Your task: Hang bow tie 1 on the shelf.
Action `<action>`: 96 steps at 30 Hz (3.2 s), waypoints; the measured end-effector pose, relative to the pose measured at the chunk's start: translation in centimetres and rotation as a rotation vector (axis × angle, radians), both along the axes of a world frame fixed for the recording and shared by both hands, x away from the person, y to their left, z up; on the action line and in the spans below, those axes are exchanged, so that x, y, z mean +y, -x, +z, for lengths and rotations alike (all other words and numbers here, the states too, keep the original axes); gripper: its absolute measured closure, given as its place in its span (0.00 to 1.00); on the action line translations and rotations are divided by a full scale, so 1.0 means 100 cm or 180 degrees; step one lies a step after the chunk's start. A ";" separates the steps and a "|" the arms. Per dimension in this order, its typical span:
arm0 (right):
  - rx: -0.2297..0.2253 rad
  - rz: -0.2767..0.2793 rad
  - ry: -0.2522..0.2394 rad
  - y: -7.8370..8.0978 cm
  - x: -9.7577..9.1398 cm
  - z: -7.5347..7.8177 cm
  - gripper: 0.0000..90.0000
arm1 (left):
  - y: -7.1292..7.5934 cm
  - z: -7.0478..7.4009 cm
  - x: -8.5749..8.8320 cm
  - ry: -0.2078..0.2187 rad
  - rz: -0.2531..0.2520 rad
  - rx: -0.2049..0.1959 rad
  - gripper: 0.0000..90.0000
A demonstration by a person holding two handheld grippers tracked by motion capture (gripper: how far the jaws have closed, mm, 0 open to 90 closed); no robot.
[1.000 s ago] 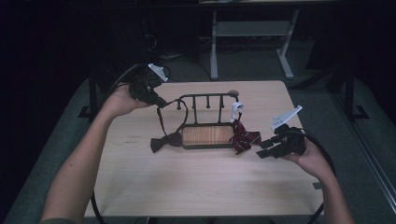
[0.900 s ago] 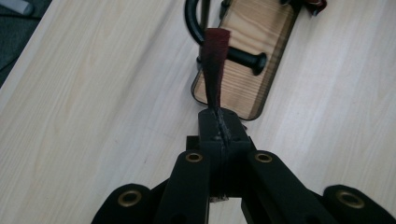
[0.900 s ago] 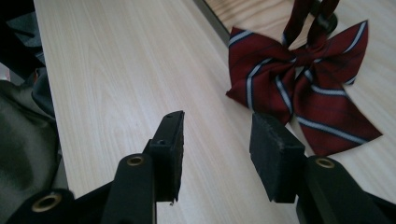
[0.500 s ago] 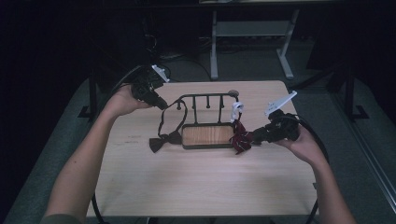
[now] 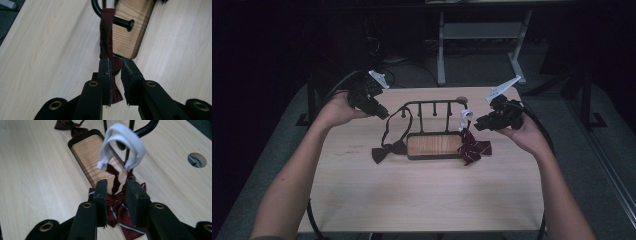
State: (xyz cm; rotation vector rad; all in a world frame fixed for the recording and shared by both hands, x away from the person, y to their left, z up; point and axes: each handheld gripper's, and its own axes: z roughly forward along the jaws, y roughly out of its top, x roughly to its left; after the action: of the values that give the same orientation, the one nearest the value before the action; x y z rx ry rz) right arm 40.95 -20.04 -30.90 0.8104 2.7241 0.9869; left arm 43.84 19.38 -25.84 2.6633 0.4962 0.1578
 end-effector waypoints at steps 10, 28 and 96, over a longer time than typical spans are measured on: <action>-0.0022 0.0027 0.0122 -0.021 0.006 0.009 0.71 | 0.022 -0.006 0.011 0.0052 -0.0083 0.0006 0.83; -0.0015 0.0010 0.0297 -0.038 0.021 0.018 0.98 | 0.033 -0.009 0.020 0.0053 -0.0123 -0.0036 0.82; 0.0336 -0.0212 -0.0018 0.016 -0.040 -0.025 0.60 | 0.077 -0.049 0.025 0.0116 -0.0192 -0.0025 0.65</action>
State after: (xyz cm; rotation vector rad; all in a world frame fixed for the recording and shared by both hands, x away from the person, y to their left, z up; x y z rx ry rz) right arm 39.33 -24.04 -33.40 0.9742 2.7621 0.9654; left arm 36.11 21.93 -30.75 2.6375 0.4119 0.1397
